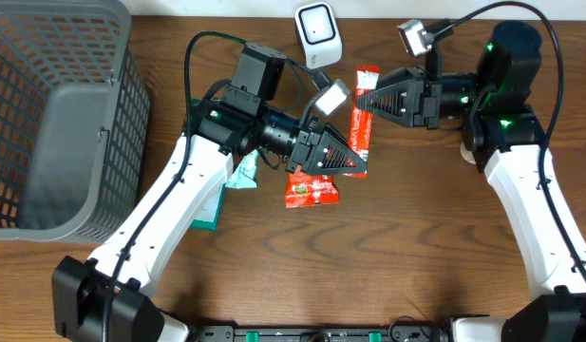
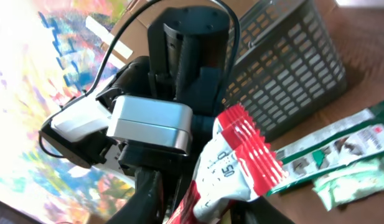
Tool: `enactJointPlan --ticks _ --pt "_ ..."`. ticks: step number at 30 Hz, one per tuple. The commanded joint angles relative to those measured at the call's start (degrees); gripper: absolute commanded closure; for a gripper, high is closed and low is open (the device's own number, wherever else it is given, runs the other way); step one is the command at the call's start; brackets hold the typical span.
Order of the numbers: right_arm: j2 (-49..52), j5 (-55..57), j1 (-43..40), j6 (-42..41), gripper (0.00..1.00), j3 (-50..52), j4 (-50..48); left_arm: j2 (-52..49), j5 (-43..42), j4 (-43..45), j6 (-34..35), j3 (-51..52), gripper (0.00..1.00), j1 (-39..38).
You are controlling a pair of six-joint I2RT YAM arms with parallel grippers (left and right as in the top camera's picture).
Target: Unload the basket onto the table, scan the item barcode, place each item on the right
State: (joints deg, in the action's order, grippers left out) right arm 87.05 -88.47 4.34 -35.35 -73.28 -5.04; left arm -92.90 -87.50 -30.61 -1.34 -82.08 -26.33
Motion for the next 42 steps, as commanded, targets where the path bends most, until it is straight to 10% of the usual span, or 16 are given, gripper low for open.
enactJointPlan --ticks 1,11,15,28,42 --pt "0.1 0.6 -0.7 -2.3 0.69 -0.1 -3.0 -0.6 -0.1 0.1 -0.5 0.2 0.93 0.1" --pt "0.1 1.3 -0.7 -2.9 0.99 -0.1 -10.1 -0.6 0.9 0.1 -0.5 0.2 0.89 0.2" --pt "0.1 -0.1 -0.8 -10.5 0.99 -0.1 -24.4 -0.6 9.7 0.2 -0.5 0.2 0.29 1.5" --pt "0.3 3.0 -1.1 -17.0 0.99 -0.1 -37.8 -0.6 31.9 2.9 7.6 0.2 0.19 16.0" --pt "0.6 51.7 3.0 23.0 0.99 -2.3 8.5 -0.6 38.7 2.9 11.1 0.2 0.19 19.8"
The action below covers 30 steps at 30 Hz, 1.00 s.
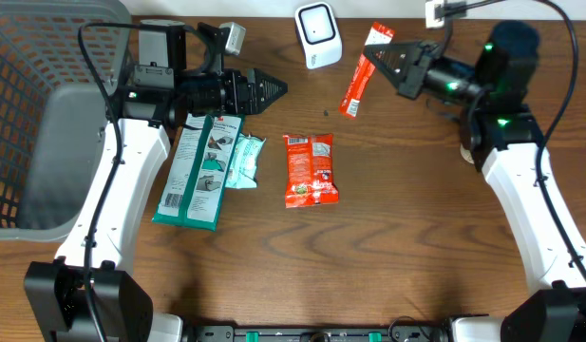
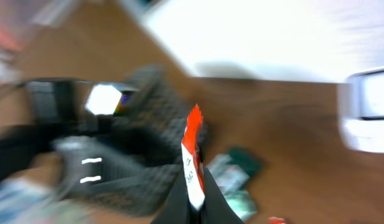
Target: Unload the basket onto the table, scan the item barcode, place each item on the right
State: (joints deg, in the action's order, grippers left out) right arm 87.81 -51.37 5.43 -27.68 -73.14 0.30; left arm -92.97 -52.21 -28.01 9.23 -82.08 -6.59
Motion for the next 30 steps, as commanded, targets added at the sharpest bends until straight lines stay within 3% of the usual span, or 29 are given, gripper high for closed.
enactJointPlan --ticks 1,4,7,11,15,21,30 --pt "-0.1 17.8 2.5 18.2 0.99 -3.8 6.3 -0.6 5.1 0.3 0.5 0.2 0.19 0.1" --pt "-0.1 33.6 5.9 30.1 0.99 -9.5 18.3 -0.6 11.6 0.3 0.5 0.2 0.19 0.2" --pt "-0.1 50.5 11.5 39.2 0.99 -11.8 21.8 -0.6 19.1 0.5 0.5 0.2 0.19 0.7" --pt "0.8 70.9 21.3 52.0 0.99 -11.9 16.1 -0.6 28.5 0.7 2.4 0.2 0.19 1.8" --pt "4.6 86.1 27.7 65.1 0.99 -12.9 4.3 -0.6 32.2 0.7 2.7 0.2 0.19 2.6" --pt "15.8 96.5 30.3 83.4 0.99 -23.6 -0.7 -0.6 32.2 0.4 2.7 0.2 0.19 2.6" --pt "30.5 94.1 29.8 84.4 0.99 -31.8 -18.3 -0.6 32.2 0.4 2.7 0.2 0.19 2.6"
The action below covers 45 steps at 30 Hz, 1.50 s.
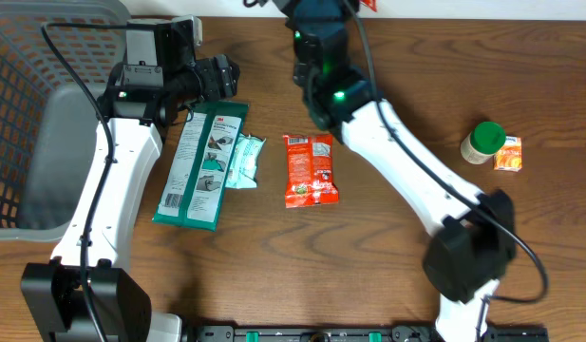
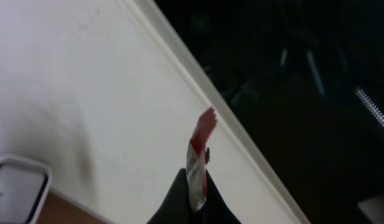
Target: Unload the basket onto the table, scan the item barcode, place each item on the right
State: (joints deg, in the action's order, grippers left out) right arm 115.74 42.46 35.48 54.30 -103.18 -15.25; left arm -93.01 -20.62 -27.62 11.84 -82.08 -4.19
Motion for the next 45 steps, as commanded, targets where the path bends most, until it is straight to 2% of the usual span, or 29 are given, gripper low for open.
enactJointPlan --ticks 1,5,8,11,16,20,23,29,40,45 --pt "3.8 -0.7 -0.3 1.9 0.99 -1.8 -4.9 -0.5 0.6 0.0 0.1 0.2 0.19 0.2" --pt "7.5 -4.4 -1.1 -0.2 0.99 -1.8 -10.0 -0.5 0.6 0.0 0.1 0.2 0.19 0.2" --pt "10.3 -8.8 -2.3 -7.6 0.99 -1.8 -10.5 -0.5 0.6 0.0 0.1 0.2 0.19 0.2" --pt "12.8 -10.8 -3.6 -9.5 0.99 -3.4 -9.7 -0.5 0.6 0.0 0.1 0.2 0.19 0.2" --pt "21.2 -11.9 -4.9 -8.4 0.99 -18.1 1.1 -0.5 0.6 0.0 0.1 0.2 0.19 0.2" --pt "29.5 -11.9 -4.9 -4.1 0.99 -31.0 2.7 -0.5 0.6 0.0 0.1 0.2 0.18 0.2" --pt "33.6 -12.1 -5.0 -1.9 0.99 -35.7 2.9 -0.5 0.6 0.0 0.1 0.2 0.19 0.2" --pt "38.2 -17.0 -6.1 -2.0 0.99 -35.8 1.9 -0.5 0.6 0.0 0.1 0.2 0.19 0.2" --pt "44.8 -16.9 -6.1 -2.2 0.99 -35.8 -1.5 -0.5 0.6 0.0 0.1 0.2 0.19 0.2" --pt "45.4 -17.0 -5.7 -9.2 0.99 -35.7 1.4 -0.5 0.6 0.0 0.1 0.2 0.19 0.2"
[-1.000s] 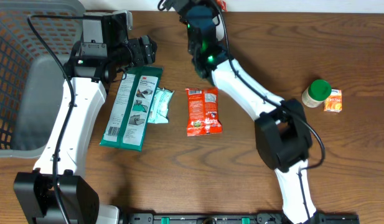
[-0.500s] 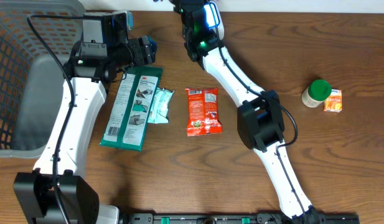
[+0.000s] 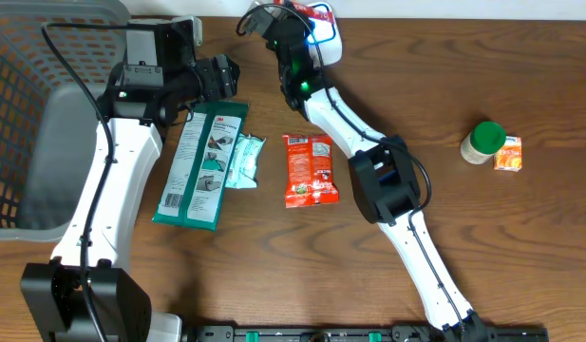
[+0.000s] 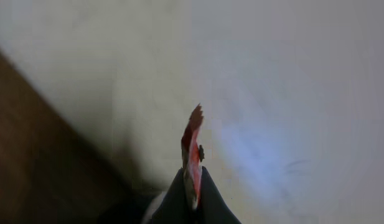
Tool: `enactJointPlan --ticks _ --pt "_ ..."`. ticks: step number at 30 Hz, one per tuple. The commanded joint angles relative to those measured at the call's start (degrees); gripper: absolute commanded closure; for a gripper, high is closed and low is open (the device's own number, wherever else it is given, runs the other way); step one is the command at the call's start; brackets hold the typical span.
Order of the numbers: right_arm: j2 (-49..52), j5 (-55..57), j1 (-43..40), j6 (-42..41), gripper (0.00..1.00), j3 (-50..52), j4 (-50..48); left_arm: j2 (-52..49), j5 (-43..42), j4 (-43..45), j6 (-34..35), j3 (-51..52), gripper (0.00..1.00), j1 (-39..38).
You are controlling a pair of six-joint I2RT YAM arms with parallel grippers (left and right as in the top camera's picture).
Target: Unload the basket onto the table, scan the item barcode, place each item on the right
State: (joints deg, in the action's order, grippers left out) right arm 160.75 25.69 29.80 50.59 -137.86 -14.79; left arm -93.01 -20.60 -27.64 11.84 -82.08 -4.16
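Observation:
My right gripper (image 3: 307, 15) is at the table's back edge, right at the white barcode scanner (image 3: 329, 30), which the arm partly hides. It is shut on a thin red-and-white stick packet (image 4: 192, 146), seen edge-on in the right wrist view and sticking up from the dark fingers (image 4: 207, 193) against a pale wall. In the wrist view the gripper (image 4: 192, 179) shows no scanner. A bit of red packet (image 3: 318, 9) shows by the scanner overhead. My left gripper (image 3: 224, 76) hangs at the back left above a green packet; its jaws are foreshortened.
A long green packet (image 3: 199, 166), a small pale teal packet (image 3: 243, 160) and a red snack packet (image 3: 310, 169) lie mid-table. A green-lidded jar (image 3: 483, 142) and a small orange box (image 3: 507, 154) stand at the right. A grey basket (image 3: 55, 114) fills the left.
The right arm's pose has changed in the overhead view, its gripper still at the back edge by the scanner. The wrist view now faces a pale wall. The left arm has not moved.
Both grippers met mid-table, the right one holding the red stick packet. Then the left arm was back at the upper left and the right held the packet to the right of the scanner. Later the right gripper was at the back edge by the scanner, where it still is.

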Motion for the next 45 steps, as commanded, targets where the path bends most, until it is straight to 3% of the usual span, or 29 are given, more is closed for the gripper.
enactJointPlan --ticks 1,6,16,21,25,31,35,42,45 --pt "0.4 -0.2 0.0 -7.9 0.99 -1.0 1.0 -0.5 0.6 0.0 0.1 0.2 0.19 0.1" --pt "0.4 -0.8 0.7 -16.6 0.99 -1.0 5.2 -0.5 0.6 0.0 0.1 0.2 0.19 0.1" --pt "-1.2 -0.7 0.5 -23.0 0.99 -1.1 6.1 -0.5 0.6 0.0 0.1 0.2 0.18 0.1" --pt "-7.3 -0.7 -1.0 -27.3 0.99 -1.1 10.4 -0.5 0.6 0.0 0.1 0.2 0.19 0.1" --pt "-15.1 -0.8 -2.5 -33.6 0.99 -1.1 21.9 -0.5 0.6 0.0 0.1 0.2 0.19 0.1" --pt "-29.1 -1.0 -5.5 -43.5 0.99 -1.1 47.7 -0.5 0.6 0.0 0.1 0.2 0.18 0.1" --pt "-36.1 -6.7 -8.8 -45.5 0.99 -1.1 64.5 -0.5 0.6 0.0 0.1 0.2 0.18 0.1" --pt "-38.3 -22.6 -18.2 -46.7 0.99 -0.8 87.9 -0.5 0.6 0.0 0.1 0.2 0.19 0.1" --pt "-37.5 -26.4 -21.9 -46.7 0.99 2.2 93.4 -0.5 0.6 0.0 0.1 0.2 0.18 0.1"
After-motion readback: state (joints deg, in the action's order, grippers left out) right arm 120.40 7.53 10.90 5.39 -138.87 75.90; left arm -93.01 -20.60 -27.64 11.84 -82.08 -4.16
